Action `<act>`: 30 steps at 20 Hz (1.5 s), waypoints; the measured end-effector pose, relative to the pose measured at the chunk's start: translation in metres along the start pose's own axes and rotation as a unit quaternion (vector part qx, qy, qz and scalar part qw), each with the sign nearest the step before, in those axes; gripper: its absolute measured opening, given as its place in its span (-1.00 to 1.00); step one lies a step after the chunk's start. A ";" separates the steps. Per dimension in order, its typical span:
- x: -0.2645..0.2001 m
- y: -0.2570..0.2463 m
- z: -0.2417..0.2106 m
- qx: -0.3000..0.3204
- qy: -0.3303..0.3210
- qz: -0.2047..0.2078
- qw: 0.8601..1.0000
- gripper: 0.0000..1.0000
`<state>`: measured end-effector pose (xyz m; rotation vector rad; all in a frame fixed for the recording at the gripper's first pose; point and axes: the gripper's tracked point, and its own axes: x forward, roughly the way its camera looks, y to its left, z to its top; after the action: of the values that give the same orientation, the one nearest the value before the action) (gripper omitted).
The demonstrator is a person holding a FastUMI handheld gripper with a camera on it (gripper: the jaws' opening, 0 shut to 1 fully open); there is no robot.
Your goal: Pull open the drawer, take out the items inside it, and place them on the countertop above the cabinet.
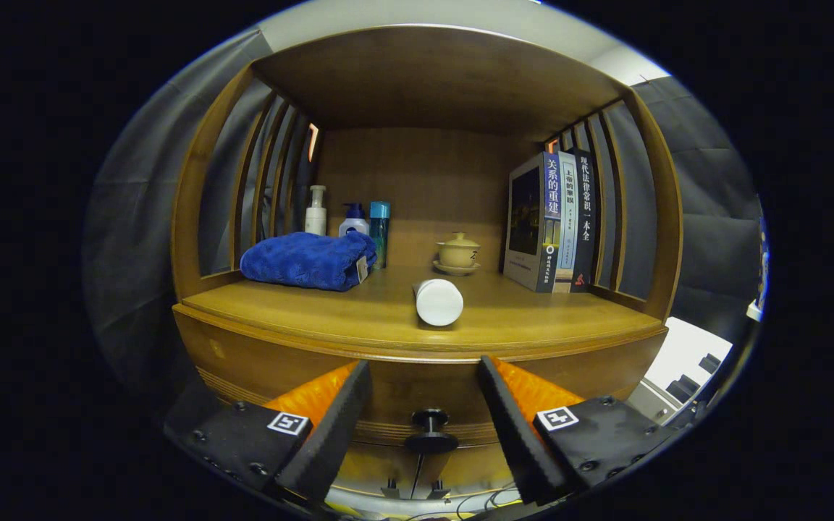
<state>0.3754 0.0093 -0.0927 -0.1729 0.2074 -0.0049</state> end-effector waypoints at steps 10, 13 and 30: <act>-0.046 0.010 0.036 -0.014 -0.041 0.022 0.999 0.96; -0.096 0.006 0.079 -0.008 -0.074 0.037 0.996 0.95; -0.252 -0.008 0.135 0.046 -0.124 0.063 0.989 0.93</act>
<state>0.1566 0.0303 0.0903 -0.0679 -0.0307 0.1321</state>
